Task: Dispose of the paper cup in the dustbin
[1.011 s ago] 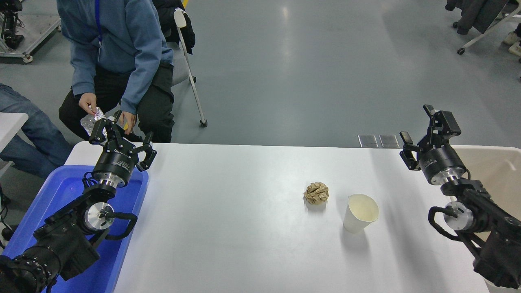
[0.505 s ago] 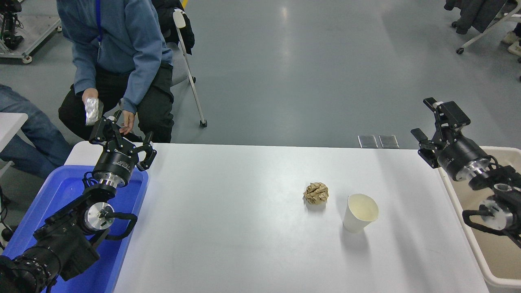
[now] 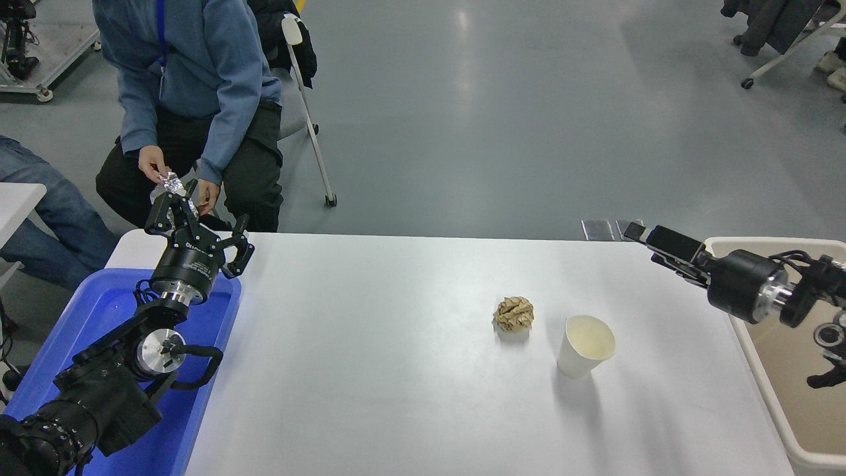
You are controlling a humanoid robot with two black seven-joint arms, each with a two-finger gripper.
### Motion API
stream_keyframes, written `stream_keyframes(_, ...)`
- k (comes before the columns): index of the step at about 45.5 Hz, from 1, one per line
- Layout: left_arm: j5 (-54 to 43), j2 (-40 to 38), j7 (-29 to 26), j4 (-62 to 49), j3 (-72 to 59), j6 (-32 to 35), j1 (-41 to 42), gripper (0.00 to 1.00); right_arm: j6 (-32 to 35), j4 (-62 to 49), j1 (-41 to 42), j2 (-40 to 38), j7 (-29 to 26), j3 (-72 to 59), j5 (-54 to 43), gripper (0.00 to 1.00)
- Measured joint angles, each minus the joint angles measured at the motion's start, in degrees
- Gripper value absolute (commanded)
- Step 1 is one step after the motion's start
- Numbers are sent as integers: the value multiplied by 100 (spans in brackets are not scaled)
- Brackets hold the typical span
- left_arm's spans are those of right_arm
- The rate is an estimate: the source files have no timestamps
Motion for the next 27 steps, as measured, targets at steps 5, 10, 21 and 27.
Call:
stream_keyframes(5, 0, -1, 0, 0, 0, 0, 1, 100, 14, -42, 500, 136, -64, -817, -322, 100)
stream_keyframes(10, 0, -1, 0, 0, 0, 0, 0, 100, 22, -281, 831, 387, -114, -1411, -509, 100)
stream_keyframes(21, 0, -1, 0, 0, 0, 0, 0, 100, 31, -918, 1210, 1010, -177, -2250, -689, 100)
stream_keyframes(27, 0, -1, 0, 0, 0, 0, 0, 100, 33, -1230, 1334, 1313, -252, -2560, -716, 100)
